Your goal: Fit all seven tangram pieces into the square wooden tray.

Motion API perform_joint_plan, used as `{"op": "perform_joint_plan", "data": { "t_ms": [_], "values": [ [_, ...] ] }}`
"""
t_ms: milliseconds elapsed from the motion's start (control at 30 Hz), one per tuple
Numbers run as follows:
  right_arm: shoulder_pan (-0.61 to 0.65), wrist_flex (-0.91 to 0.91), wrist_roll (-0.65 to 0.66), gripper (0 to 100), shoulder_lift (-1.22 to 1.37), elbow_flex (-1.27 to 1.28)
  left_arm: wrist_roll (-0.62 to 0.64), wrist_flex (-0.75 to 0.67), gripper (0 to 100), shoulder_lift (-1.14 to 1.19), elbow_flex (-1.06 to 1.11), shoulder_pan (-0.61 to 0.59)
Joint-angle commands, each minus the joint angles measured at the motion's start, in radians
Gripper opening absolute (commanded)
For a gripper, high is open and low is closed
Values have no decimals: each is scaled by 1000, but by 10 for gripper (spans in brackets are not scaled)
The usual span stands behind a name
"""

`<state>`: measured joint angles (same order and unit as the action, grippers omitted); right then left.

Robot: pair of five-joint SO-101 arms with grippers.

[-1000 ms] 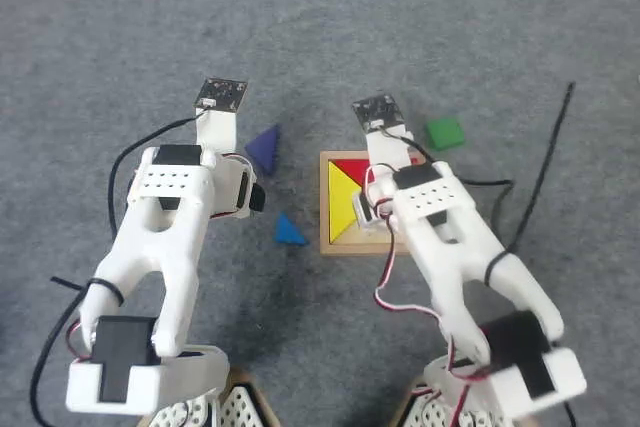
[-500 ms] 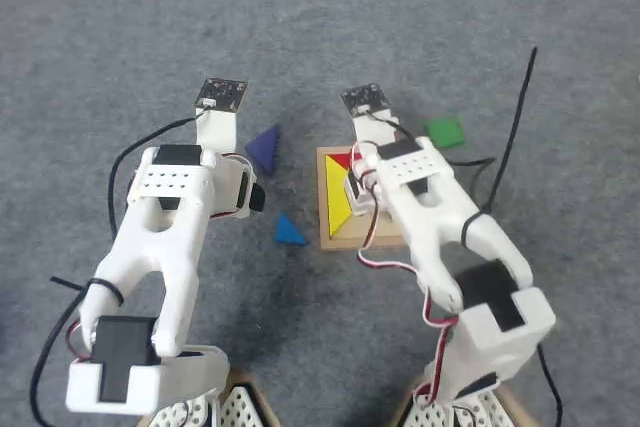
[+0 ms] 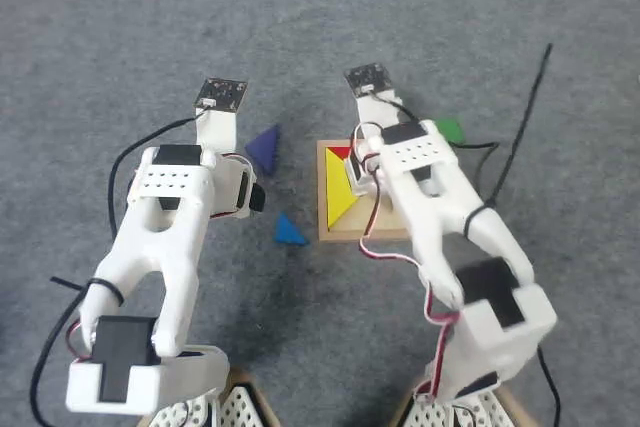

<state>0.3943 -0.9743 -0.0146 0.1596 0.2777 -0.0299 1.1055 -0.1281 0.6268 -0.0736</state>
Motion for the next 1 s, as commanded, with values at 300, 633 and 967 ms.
{"op": "perform_joint_plan", "data": {
  "t_ms": [300, 633, 967],
  "values": [
    [-134, 5, 17, 147, -130, 55, -2, -18, 224, -5, -7, 0],
    [-338, -10, 81, 147, -222, 169, -2, -20, 224, -5, -7, 2],
    [-288, 134, 92, 147, -260, 325, -2, -34, 223, -12, -25, 115]
  ]
}}
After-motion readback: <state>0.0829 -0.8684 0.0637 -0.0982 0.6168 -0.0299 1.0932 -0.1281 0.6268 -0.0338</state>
